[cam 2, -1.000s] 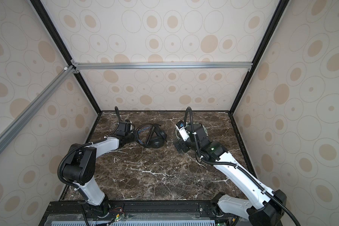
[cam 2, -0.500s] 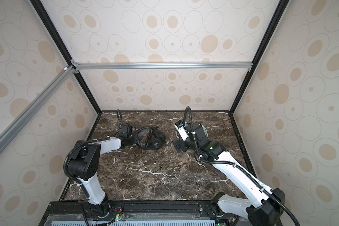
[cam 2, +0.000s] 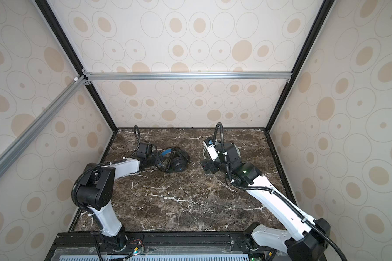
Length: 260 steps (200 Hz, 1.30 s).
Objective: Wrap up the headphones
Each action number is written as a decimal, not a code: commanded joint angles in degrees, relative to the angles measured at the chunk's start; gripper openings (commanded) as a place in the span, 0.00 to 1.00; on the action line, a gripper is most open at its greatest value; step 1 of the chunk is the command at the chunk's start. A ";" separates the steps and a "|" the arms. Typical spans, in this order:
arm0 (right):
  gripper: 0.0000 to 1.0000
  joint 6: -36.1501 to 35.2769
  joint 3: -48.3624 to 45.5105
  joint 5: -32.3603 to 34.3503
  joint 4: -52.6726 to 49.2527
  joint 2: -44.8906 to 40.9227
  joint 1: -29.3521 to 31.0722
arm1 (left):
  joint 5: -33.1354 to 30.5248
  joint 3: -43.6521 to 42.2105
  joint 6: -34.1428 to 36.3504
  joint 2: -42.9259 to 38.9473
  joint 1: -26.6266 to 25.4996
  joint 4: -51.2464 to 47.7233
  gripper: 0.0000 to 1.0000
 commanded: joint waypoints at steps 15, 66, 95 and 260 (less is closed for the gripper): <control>1.00 1.17 -4.65 7.52 5.65 -3.34 -0.84 | -1.20 -0.71 2.46 -6.57 0.45 -1.56 0.98; 1.00 7.82 -19.67 20.34 18.53 -9.73 -7.17 | -8.38 -11.85 11.09 -26.47 -0.35 -2.79 0.98; 1.00 11.03 -30.45 20.88 28.67 -11.31 -14.39 | -19.36 -20.84 12.98 -41.35 -0.48 -0.81 0.98; 1.00 7.79 -40.35 1.22 61.21 12.42 -32.45 | -24.46 -51.21 42.04 -19.94 1.16 80.41 0.98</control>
